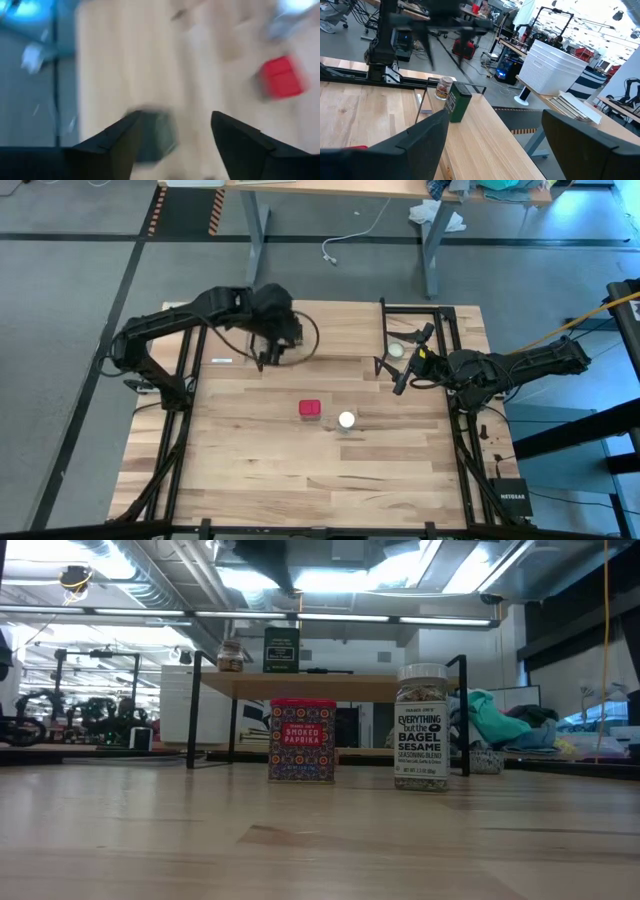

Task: Shelf spices
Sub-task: Put the red seasoning can on the shelf

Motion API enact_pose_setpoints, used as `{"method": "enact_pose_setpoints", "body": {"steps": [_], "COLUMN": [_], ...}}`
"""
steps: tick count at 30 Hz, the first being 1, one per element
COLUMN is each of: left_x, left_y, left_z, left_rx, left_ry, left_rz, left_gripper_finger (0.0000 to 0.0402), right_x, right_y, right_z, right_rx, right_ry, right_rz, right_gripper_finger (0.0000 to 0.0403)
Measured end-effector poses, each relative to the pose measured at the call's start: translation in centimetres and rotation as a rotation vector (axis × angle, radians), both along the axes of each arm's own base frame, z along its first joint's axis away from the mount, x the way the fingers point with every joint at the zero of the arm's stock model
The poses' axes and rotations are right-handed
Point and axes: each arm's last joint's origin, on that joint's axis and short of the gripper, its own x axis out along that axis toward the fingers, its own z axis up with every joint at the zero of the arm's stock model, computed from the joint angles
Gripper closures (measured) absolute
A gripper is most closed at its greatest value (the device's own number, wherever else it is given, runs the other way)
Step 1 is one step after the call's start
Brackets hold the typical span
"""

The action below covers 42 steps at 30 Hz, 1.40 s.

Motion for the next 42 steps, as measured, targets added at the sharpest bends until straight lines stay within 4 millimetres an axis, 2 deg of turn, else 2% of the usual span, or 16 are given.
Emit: {"method": "enact_pose_setpoints", "body": {"steps": [3, 6, 10, 12, 15, 20, 23, 26, 30, 36, 42], "left_x": [0.8, 1.6, 2.7, 3.5, 4.9, 7.1, 7.2, 6.8, 6.5, 5.3, 2.6], "left_y": [-2.0, -3.9, -5.9, -6.7, -7.7, -8.5, -9.2, -10.0, -10.9, -11.5, -11.2], "left_z": [0.1, -0.2, -1.3, -2.1, -4.0, -7.5, -9.4, -9.8, -8.6, -4.8, -1.4], "left_rx": [-0.010, -0.006, -0.037, -0.077, -0.160, -0.238, -0.227, -0.147, -0.133, -0.159, -0.156], "left_ry": [-0.037, -0.032, 0.005, 0.027, 0.080, 0.199, 0.331, 0.393, 0.318, 0.079, -0.046], "left_rz": [-0.101, -0.172, -0.235, -0.263, -0.282, -0.197, -0.149, -0.071, -0.040, -0.020, 0.043], "left_gripper_finger": [0.0212, 0.0273, 0.0369, 0.0391, 0.0372, 0.0292, 0.0237, 0.0199, 0.0189, 0.0220, 0.0250], "right_x": [0.0, 0.0, 0.1, 0.1, 0.1, 0.1, 0.1, 0.1, 0.1, 0.9, 3.8], "right_y": [0.0, 0.0, 0.0, 0.0, 0.0, 0.0, 0.0, 0.0, 0.1, 0.7, 1.7], "right_z": [0.0, 0.0, 0.0, -0.1, -0.1, 0.0, 0.0, -0.1, 0.0, 0.2, 0.3], "right_rx": [0.000, 0.000, -0.001, -0.001, -0.001, 0.010, 0.014, 0.016, 0.039, 0.098, 0.141], "right_ry": [0.000, 0.000, 0.003, 0.004, 0.003, -0.004, -0.006, -0.006, -0.024, -0.069, -0.002], "right_rz": [0.000, 0.000, 0.000, 0.000, 0.000, -0.001, -0.001, -0.001, 0.029, 0.181, 0.285], "right_gripper_finger": [0.0077, 0.0077, 0.0077, 0.0077, 0.0077, 0.0077, 0.0077, 0.0077, 0.0077, 0.0077, 0.0077]}}
